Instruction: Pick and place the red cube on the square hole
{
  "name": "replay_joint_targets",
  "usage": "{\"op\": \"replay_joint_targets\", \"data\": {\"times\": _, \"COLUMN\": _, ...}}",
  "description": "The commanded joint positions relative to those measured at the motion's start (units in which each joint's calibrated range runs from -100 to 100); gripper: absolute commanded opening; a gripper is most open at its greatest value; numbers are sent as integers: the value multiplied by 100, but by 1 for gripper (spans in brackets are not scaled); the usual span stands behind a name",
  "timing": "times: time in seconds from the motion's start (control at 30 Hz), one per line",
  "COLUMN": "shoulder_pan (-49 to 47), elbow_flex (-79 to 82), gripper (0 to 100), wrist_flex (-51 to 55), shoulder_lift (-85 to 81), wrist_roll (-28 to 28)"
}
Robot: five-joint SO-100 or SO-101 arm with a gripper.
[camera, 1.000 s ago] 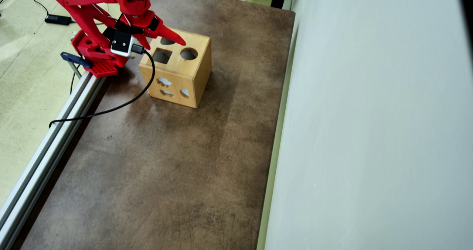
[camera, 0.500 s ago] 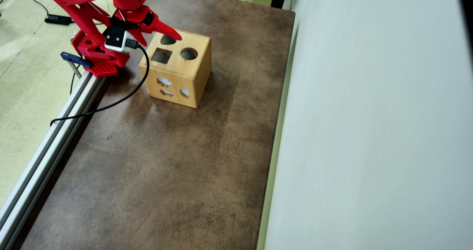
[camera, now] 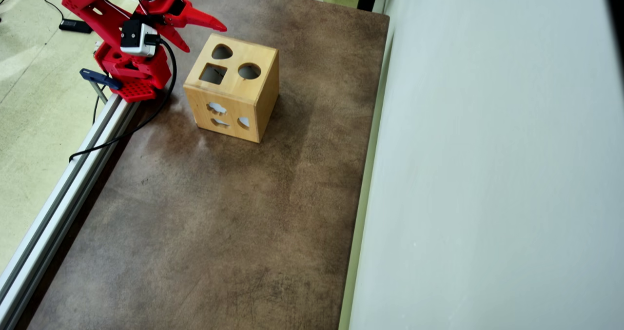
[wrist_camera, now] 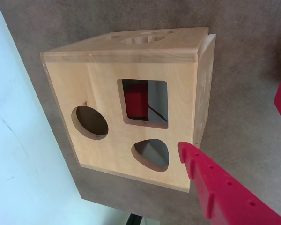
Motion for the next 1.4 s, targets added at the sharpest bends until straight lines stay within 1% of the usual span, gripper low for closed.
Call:
{"op": "replay_joint_targets", "data": {"times": 0.0, "shoulder_pan": 9, "elbow_flex": -302, "gripper": 61, "wrist_flex": 65, "shoulder_lift": -32, "wrist_roll": -5}}
{"op": "replay_joint_targets", "data": {"times": 1.37, "shoulder_pan": 9, "elbow_flex": -185, "gripper": 61, "wrist_flex": 33, "shoulder_lift": -193, "wrist_roll": -5}}
